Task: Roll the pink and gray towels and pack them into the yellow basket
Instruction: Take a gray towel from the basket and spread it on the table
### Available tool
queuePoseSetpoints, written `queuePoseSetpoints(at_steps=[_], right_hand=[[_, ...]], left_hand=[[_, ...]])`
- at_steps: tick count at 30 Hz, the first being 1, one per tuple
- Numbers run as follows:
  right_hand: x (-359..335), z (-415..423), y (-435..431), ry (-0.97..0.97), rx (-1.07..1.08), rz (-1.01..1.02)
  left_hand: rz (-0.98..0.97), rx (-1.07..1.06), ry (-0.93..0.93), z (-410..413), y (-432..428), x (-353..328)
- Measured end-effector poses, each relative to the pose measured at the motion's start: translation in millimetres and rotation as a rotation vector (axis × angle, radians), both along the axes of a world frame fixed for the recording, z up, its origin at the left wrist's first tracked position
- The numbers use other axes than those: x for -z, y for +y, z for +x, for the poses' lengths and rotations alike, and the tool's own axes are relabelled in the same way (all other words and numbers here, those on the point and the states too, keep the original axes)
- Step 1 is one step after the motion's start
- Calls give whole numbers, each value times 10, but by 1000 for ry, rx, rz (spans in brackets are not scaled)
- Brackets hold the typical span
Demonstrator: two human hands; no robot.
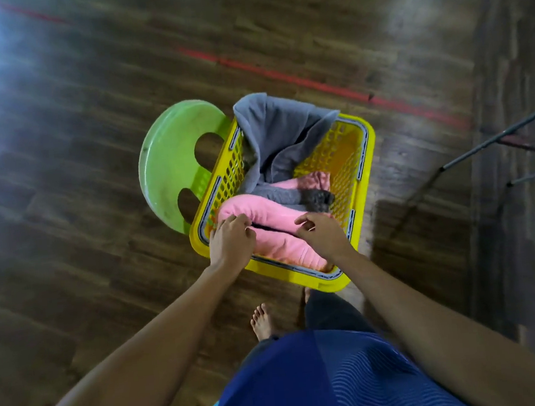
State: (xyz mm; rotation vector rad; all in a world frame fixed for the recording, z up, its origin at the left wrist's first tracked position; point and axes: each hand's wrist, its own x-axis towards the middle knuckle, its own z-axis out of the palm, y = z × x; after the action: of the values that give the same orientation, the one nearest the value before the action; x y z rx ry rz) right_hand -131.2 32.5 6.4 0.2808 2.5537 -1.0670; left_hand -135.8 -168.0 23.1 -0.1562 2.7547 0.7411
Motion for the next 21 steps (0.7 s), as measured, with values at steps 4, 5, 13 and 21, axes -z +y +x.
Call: queuePoseSetpoints(at_steps=[4,5,13,21], right_hand=[[-67,-217,194,23,-55,42],[-80,-306,245,31,-76,59],[51,-1563,654,40,-357,208],[362,-2864,1070,445,-968,704]], left_hand=[[-20,3,36,-124,165,-32],[-25,-4,40,-175,213,-26],[-23,-145,63,-854,723,154],[-82,-447,2,-1475,1487,450]])
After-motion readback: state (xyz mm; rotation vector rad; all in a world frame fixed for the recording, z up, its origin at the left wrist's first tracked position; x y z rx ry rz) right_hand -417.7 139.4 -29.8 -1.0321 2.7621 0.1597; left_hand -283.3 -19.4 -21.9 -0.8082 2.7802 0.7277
